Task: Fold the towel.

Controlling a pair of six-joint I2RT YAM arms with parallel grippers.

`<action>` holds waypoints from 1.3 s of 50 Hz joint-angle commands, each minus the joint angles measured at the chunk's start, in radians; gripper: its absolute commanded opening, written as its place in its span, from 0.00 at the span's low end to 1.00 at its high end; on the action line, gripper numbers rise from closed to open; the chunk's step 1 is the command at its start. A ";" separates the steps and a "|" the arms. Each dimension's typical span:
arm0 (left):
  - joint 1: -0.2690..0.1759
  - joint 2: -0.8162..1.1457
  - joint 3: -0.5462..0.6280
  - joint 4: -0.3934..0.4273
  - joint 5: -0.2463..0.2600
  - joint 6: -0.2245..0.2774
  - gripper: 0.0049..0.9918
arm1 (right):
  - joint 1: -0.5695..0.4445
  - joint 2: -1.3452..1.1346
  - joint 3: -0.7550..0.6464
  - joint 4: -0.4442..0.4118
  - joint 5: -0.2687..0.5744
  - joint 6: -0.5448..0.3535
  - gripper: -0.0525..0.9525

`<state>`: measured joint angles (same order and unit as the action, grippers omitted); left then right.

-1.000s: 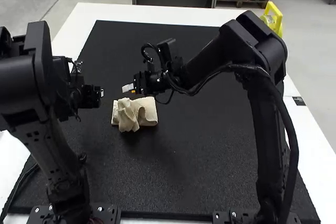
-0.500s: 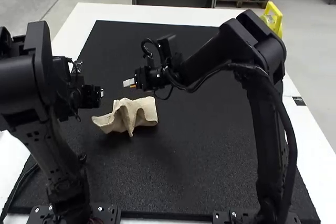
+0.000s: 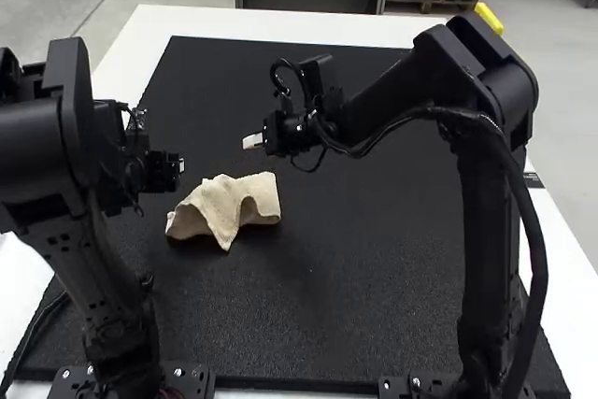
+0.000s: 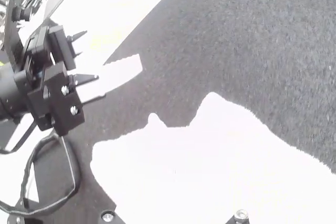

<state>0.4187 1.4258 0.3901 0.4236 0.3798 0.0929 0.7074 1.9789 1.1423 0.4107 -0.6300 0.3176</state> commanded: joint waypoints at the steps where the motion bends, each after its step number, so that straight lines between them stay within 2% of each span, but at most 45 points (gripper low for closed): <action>1: 0.000 -0.016 0.018 0.012 -0.010 0.005 0.91 | 0.006 -0.055 -0.018 -0.012 -0.027 -0.009 0.03; 8: 0.000 -0.016 0.015 0.018 -0.012 0.004 0.91 | 0.021 -0.081 -0.042 -0.033 -0.034 -0.018 0.04; 15: 0.005 -0.016 0.016 0.032 -0.032 -0.010 0.92 | 0.035 -0.101 -0.049 -0.039 -0.030 -0.031 0.33; 21: 0.015 -0.016 0.015 0.040 -0.059 -0.012 0.92 | 0.060 -0.117 -0.044 -0.050 -0.025 -0.038 0.41; 32: 0.057 -0.016 0.015 0.072 -0.121 -0.022 0.92 | 0.119 -0.132 -0.036 -0.128 -0.025 -0.098 0.44; 41: 0.097 -0.016 0.015 0.078 -0.117 -0.025 0.93 | 0.149 -0.134 -0.036 -0.145 -0.020 -0.114 0.44; 47: 0.112 -0.016 0.015 0.075 -0.116 -0.021 0.94 | 0.159 -0.132 -0.038 -0.133 0.023 -0.135 0.46; 58: 0.126 -0.016 0.015 0.073 -0.111 -0.021 0.94 | 0.176 -0.118 -0.032 -0.125 0.144 -0.265 0.51; 65: 0.120 -0.030 0.030 -0.016 -0.087 -0.004 0.95 | 0.181 -0.111 -0.032 -0.116 0.171 -0.285 0.53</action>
<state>0.5365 1.4258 0.3901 0.4442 0.2768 0.0784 0.8730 1.8832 1.0920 0.2790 -0.5117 0.0879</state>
